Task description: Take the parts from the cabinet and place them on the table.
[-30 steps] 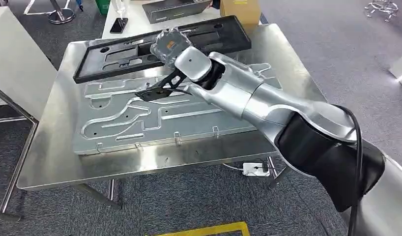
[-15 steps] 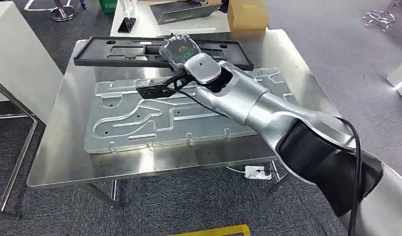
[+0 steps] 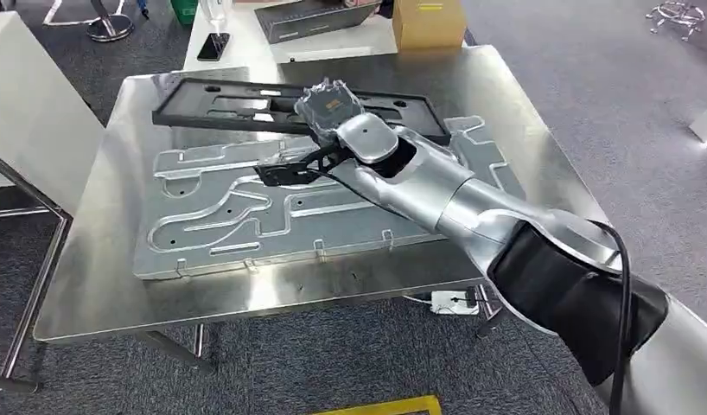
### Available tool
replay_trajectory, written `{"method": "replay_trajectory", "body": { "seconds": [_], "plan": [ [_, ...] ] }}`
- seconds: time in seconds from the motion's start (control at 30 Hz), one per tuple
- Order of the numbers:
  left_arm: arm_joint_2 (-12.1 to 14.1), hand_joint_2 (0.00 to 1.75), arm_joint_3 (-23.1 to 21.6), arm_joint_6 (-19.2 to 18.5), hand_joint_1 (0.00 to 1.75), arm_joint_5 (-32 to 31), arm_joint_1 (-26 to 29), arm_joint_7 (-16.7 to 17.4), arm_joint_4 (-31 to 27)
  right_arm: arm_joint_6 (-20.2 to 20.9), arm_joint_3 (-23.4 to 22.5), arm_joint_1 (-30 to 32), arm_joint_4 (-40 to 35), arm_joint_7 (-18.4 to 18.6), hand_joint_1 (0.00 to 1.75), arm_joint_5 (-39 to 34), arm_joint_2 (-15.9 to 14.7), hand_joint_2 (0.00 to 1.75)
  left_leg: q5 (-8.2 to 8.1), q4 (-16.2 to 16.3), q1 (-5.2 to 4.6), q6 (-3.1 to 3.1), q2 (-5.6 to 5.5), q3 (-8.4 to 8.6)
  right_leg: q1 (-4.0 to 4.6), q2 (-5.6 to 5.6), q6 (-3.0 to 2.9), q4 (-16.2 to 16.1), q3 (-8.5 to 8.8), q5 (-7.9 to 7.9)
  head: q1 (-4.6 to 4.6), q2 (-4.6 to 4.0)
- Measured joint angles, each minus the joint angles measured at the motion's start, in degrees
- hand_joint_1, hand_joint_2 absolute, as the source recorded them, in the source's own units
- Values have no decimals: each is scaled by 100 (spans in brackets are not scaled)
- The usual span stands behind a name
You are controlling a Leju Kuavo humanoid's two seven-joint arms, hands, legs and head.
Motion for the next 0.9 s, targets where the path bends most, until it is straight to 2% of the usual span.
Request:
{"method": "replay_trajectory", "body": {
  "seconds": [0.07, 0.1, 0.13, 0.23, 0.27, 0.3, 0.33, 0.4, 0.43, 0.47, 0.5, 0.57, 0.6, 0.63, 0.8, 0.87, 0.9],
  "plan": [
    [13, 175, -4, -2, 0, 2, -8, -20, 0, -2, -2, 15, 2, 0, 175, 4, -9, 175, 557, -1062, 25, -17, 10, 485, -23, 5, 49, 68, 9, -59, -4, 0],
    [13, 175, -4, -2, 0, 4, -17, -31, 0, -2, -7, 9, 2, 0, 175, 9, -20, 175, 448, -1288, 12, -18, 7, 634, -15, 9, 77, 82, -1, -84, -7, 0],
    [26, 175, -9, -4, 0, 9, -20, -37, 0, -2, -13, 8, 7, 0, 175, 11, -39, 175, 465, -1383, -24, 47, -10, 654, 3, 13, 103, 116, -24, -94, -22, 0],
    [28, 175, -15, -17, 0, -6, -12, -48, 0, -2, -24, 75, 15, 0, 175, 39, -63, 175, 458, -1344, -36, 138, -8, 636, -13, 16, 182, 78, -13, -83, -11, 0],
    [28, 175, -15, -17, 0, -9, -17, -46, 0, -2, -24, 96, 17, -2, 175, 63, -74, 175, 484, -1390, -16, 186, -1, 666, 5, 16, 222, 86, -17, -107, -11, 0],
    [28, 175, -17, -17, 0, -15, -20, -46, 0, -4, -24, 121, 22, -4, 175, 85, -92, 175, 497, -1424, -10, 215, 0, 694, -22, 8, 239, 237, -80, -219, -7, 0],
    [28, 175, -17, -20, 0, -17, -20, -46, 0, -4, -28, 136, 26, -7, 175, 92, -92, 175, 493, -1428, -12, 247, 3, 699, -16, -7, 249, 571, -230, -420, 4, 0],
    [31, 175, -20, -22, 0, -17, -26, -24, 0, -20, -37, 214, 33, -9, 175, 109, -92, 175, 488, -1426, -25, 269, 6, 699, -19, -9, 258, 1456, -662, -795, 2, 0],
    [28, 175, -22, -22, 0, -17, -25, -15, 0, -33, -37, 289, 37, -9, 175, 116, -92, 175, 483, -1423, -29, 277, 6, 700, -18, -9, 255, 1807, -848, -877, 2, 0],
    [26, 175, -26, -22, 0, -20, -25, -9, 0, -37, -37, 355, 44, -11, 175, 116, -92, 175, 478, -1417, -30, 282, 1, 705, -18, -9, 249, 1850, -893, -809, 5, 0],
    [26, 175, -33, -15, 0, -22, -24, 4, 0, -37, -37, 403, 52, -13, 175, 116, -92, 175, 471, -1408, -30, 286, -9, 709, -18, -9, 232, 1635, -804, -624, 4, 0],
    [26, 175, -50, -11, 0, -22, -25, 7, 0, -39, -39, 406, 66, -13, 175, 120, -92, 175, 444, -1368, -30, 267, -26, 715, -10, -8, 171, 682, -358, -119, 4, 0],
    [26, 175, -50, -11, 0, -22, -25, 18, 0, -46, -48, 391, 70, -13, 175, 136, -92, 175, 423, -1356, -28, 240, -27, 710, 6, -7, 136, 226, -170, -32, 4, 0],
    [26, 175, -50, -7, 0, -22, -26, 22, 0, -57, -61, 384, 70, -17, 175, 149, -90, 175, 417, -1333, -68, 218, -31, 681, 35, -6, 137, 144, -82, -75, -2, 0],
    [26, 175, -52, -7, 0, -20, -24, 31, 0, -59, -63, 385, 70, -24, 175, 153, -90, 175, 421, -1333, -55, 206, -28, 681, 31, 1, 134, 135, -90, -60, -2, 0],
    [26, 175, -55, -7, 0, -9, -22, 37, 0, -61, -63, 400, 72, -33, 175, 160, -90, 175, 438, -1349, -47, 166, -29, 683, 41, 4, 126, 137, -94, -56, -7, 0],
    [26, 175, -57, -7, 0, 42, -16, 66, 0, -61, -63, 414, 83, -44, 175, 170, -96, 175, 424, -1384, -39, 88, -37, 704, 24, -5, 54, 53, -50, -20, 0, 0]
  ]
}}
